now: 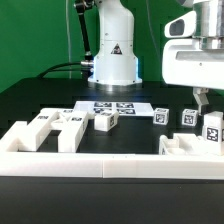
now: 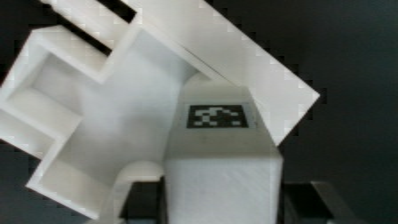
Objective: Assemble chair
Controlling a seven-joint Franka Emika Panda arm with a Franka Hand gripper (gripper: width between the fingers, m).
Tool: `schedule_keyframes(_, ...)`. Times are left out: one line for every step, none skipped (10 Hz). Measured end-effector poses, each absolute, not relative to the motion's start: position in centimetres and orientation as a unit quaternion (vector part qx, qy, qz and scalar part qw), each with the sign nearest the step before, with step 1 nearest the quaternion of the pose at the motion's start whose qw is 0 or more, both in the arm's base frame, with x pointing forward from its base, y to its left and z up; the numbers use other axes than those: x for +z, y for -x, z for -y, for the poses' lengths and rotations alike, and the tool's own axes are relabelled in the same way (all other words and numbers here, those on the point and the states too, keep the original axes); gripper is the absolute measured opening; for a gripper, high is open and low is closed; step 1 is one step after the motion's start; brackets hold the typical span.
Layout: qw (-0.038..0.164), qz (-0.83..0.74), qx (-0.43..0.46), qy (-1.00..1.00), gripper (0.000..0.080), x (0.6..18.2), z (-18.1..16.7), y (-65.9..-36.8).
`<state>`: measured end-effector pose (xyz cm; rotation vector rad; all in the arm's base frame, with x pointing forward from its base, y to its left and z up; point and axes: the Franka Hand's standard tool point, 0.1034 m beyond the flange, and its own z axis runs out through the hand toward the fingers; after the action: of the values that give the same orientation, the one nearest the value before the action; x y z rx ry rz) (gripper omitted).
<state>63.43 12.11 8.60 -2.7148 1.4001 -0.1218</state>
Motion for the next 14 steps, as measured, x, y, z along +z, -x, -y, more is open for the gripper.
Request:
schedule_keyframes(0.048,-0.494,-0.035,0.867,0.0287,8.60,-12.19,-63.34)
schedule_keyframes(0.055,-0.544,-0.029,0.837,0.0287,8.60,-12.31,-63.23)
schedule_keyframes(0.058,-0.572,-0.025,0.818,0.0287,8.59,-12.46,-63.20)
schedule_keyframes(0.064,-0.613,-0.020,0.787,0.0287,8.57,-12.53,-63.21)
schedule_keyframes(0.067,-0.647,-0.016,0.760,0.0287,8.56,-12.60,-63.22)
schedule_keyframes(0.069,-0.669,-0.012,0.740,0.0287,8.54,-12.63,-63.25)
schedule_keyframes(0.069,-0.677,-0.011,0.733,0.0287,8.51,-12.62,-63.28)
schedule_keyframes(0.069,-0.683,-0.011,0.727,0.0287,8.52,-12.69,-63.27)
schedule_keyframes(0.069,-0.678,-0.011,0.732,0.0287,8.52,-12.67,-63.28)
schedule_keyframes(0.067,-0.650,-0.013,0.757,0.0440,8.53,-12.71,-63.25)
schedule_keyframes(0.065,-0.621,-0.012,0.781,0.0440,8.58,-12.87,-63.21)
schedule_keyframes(0.064,-0.587,-0.015,0.807,0.0570,8.55,-13.07,-63.22)
schedule_keyframes(0.061,-0.522,-0.018,0.851,0.0633,8.22,-13.07,-63.11)
schedule_keyframes(0.060,-0.472,-0.022,0.879,0.0645,8.25,-13.11,-63.12)
